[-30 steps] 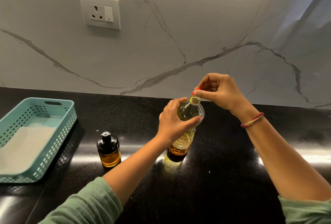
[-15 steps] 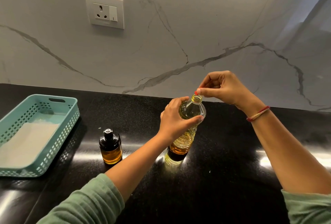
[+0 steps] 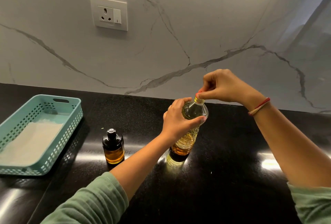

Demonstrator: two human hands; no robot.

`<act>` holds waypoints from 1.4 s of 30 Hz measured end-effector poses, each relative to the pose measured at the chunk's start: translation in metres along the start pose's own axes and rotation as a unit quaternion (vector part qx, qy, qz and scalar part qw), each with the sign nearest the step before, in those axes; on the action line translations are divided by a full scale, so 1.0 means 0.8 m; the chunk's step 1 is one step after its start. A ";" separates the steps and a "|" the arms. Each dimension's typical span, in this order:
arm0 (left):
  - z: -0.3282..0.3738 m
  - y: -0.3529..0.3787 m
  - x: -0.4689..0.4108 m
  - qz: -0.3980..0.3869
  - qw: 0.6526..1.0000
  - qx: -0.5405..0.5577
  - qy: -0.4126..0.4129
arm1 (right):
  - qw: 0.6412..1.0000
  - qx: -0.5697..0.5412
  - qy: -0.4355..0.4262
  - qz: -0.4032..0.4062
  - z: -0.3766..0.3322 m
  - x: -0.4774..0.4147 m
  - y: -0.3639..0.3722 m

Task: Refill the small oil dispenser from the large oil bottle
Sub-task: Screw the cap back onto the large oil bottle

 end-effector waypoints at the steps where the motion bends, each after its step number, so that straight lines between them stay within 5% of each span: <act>1: 0.000 0.000 0.000 0.001 1.000 0.001 0.000 | 1.000 0.018 -0.010 -0.001 -0.003 0.000 0.001; 13: 0.001 -0.001 0.001 0.001 1.000 0.007 0.001 | 0.997 0.055 -0.035 -0.035 -0.013 0.006 0.013; 27: 0.001 -0.002 0.003 0.013 1.000 0.000 0.005 | 0.987 0.151 0.050 -0.002 -0.014 -0.014 0.014; 36: 0.003 -0.006 0.003 0.001 1.000 -0.015 -0.007 | 0.987 0.091 0.044 -0.125 -0.025 -0.004 0.004; 42: 0.005 -0.007 0.004 0.001 1.000 -0.016 -0.013 | 0.984 0.125 0.063 -0.109 -0.022 -0.019 0.009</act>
Point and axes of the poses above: each hand's wrist, its own x-axis away from the middle knuckle, its own y-axis out of the palm, z = x × y, the point moved 4 cm from there along -x, towards the middle knuckle, and after that the axes turned 8 degrees about -z, right-handed, at the moved point
